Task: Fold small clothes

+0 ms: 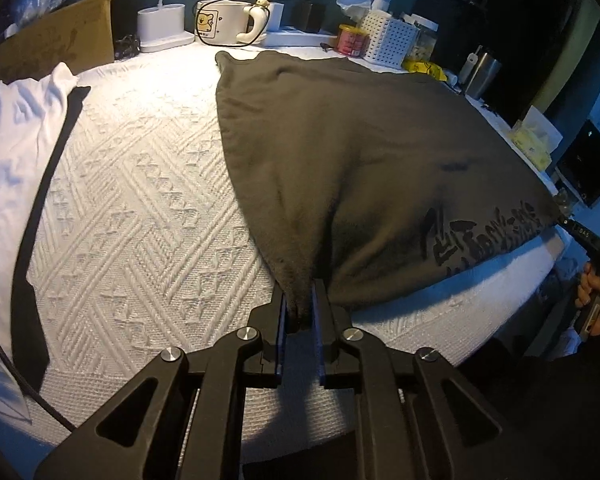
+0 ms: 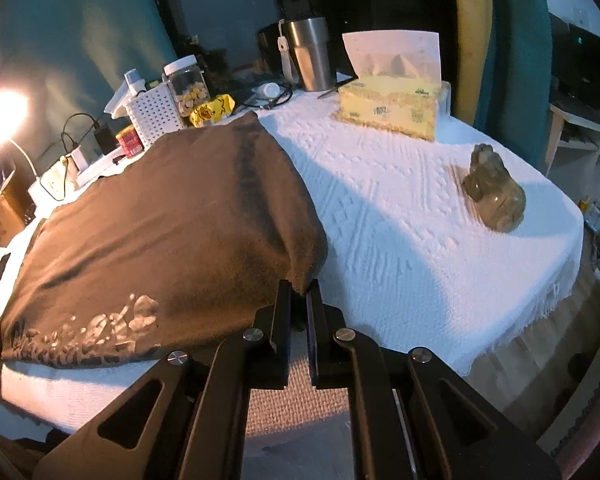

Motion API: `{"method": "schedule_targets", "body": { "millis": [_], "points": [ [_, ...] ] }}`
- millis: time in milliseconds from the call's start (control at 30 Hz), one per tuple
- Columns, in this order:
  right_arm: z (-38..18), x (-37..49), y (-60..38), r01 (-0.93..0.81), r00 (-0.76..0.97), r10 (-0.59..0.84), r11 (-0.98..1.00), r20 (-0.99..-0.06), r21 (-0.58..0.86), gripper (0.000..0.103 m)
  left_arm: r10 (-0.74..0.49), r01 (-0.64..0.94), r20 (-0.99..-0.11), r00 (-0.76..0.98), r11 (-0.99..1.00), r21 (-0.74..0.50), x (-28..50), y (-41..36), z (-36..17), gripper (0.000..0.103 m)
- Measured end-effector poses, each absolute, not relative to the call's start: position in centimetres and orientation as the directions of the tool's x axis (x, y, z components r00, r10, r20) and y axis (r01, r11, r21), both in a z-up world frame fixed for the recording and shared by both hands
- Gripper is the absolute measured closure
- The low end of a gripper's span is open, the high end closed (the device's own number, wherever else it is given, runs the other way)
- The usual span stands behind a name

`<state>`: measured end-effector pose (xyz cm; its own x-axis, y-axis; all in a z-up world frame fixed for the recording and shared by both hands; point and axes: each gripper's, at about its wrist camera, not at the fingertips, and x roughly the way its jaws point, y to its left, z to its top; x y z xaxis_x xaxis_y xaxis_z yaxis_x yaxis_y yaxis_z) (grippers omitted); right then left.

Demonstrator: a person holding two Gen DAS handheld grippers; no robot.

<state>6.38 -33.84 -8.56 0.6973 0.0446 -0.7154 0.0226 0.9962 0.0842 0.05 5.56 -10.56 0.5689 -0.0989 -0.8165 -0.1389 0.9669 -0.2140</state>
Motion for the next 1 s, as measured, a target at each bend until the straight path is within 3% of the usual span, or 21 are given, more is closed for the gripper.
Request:
{"method": "schedule_targets", "body": {
  "millis": [267,600,700,1000],
  "points": [
    [-9.1,6.3,-33.7,0.020,0.700,0.038,0.997,-0.714,0.073,0.095,-0.098,-0.129,-0.822,0.560,0.971,-0.203,0.3,5.3,-10.6,0.089],
    [-9.2,6.1,-33.7,0.007,0.713,0.039,0.998,-0.700,0.063,0.096,-0.016,-0.106,-0.806,0.592,0.990,-0.097,0.3,4.0,-10.8,0.090],
    [-9.1,5.9,-33.8,0.008,0.711,0.039,0.998,-0.703,0.064,0.095,-0.033,-0.110,-0.805,0.593,0.986,-0.122,-0.1,4.4,-10.8,0.095],
    [-9.0,4.8,-33.5,0.019,0.697,0.017,0.999,-0.717,0.043,0.095,-0.054,-0.099,-0.816,0.576,0.986,-0.135,-0.7,4.9,-10.6,0.095]
  ]
}}
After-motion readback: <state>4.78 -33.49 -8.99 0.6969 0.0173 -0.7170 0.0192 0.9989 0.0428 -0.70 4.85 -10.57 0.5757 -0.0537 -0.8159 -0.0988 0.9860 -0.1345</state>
